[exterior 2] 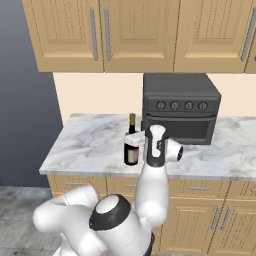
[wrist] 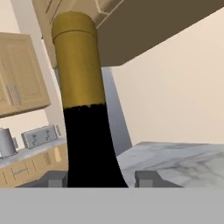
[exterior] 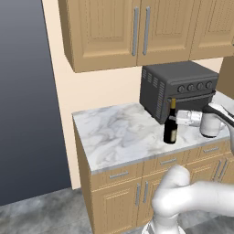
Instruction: There is a wine glass and glass cup on the dining counter. Place the wine bottle next to the wine glass and the juice bottle next to the glass cup.
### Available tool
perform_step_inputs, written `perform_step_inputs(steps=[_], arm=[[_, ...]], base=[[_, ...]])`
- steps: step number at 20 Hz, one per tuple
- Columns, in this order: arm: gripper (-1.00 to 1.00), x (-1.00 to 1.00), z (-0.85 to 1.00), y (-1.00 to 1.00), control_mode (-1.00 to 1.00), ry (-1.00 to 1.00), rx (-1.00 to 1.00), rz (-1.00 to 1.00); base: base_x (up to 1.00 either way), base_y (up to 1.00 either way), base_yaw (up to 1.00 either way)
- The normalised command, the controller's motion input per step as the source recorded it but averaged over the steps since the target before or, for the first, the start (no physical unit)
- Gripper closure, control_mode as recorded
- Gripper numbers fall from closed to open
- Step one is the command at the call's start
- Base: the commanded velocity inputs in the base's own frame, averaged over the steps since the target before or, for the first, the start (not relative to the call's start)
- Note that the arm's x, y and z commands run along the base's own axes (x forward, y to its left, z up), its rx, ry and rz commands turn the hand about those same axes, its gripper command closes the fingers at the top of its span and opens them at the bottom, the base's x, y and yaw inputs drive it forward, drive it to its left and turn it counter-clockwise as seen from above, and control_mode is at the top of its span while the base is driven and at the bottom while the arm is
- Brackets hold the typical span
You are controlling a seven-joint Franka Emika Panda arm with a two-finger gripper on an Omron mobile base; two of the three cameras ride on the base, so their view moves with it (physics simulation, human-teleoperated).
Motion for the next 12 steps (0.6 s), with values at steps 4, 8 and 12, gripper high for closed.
perform_step_inputs(steps=[4, 8, 12], arm=[[1.00, -0.51, 0.96, 0.15, -1.00, 0.00, -0.07, 0.00], [1.00, -0.60, 0.86, 0.29, -1.00, 0.00, -0.11, 0.00], [1.00, -0.51, 0.97, 0.50, -1.00, 0.01, -0.08, 0.01]], base=[[0.00, 0.00, 0.00], [0.00, 0.00, 0.00], [0.00, 0.00, 0.00]])
